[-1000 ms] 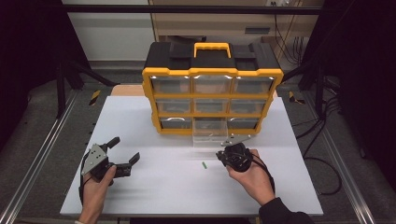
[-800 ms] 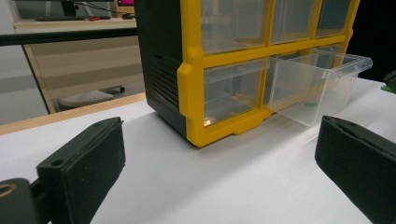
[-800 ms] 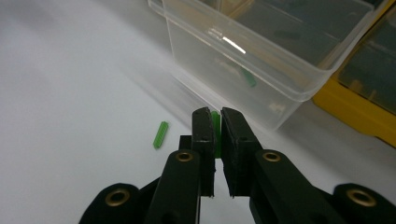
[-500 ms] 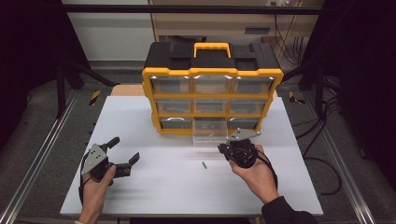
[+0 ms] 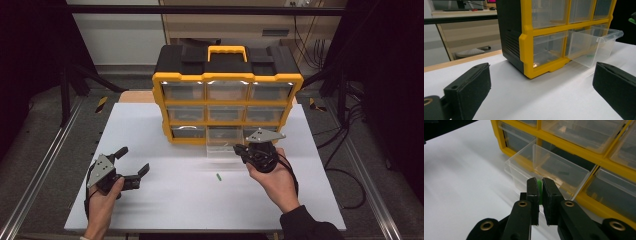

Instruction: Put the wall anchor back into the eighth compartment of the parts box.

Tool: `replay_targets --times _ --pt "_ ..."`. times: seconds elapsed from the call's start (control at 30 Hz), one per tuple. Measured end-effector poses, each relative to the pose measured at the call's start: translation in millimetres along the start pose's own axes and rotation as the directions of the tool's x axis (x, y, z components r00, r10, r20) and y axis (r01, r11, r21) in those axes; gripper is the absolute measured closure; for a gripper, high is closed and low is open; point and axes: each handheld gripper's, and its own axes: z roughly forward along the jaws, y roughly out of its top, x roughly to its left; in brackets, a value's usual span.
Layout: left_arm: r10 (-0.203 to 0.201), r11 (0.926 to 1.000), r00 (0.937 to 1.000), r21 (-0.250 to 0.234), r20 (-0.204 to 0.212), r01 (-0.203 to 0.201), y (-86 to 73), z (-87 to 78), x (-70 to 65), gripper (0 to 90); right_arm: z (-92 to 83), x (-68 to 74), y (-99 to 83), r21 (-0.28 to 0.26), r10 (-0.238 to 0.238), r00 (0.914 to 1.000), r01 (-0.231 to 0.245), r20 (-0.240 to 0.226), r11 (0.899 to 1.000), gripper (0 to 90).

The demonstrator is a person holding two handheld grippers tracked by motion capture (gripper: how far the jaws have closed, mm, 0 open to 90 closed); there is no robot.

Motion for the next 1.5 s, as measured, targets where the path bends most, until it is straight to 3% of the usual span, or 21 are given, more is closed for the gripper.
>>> replay_targets --times 1.5 --pt "-0.004 1.0000 1.0000 -0.007 -0.001 0.004 0.4 -0.7 0.8 1.2 4.9 -14.3 30.3 -0.066 0.029 0.9978 -0.025 0.060 0.997 84.1"
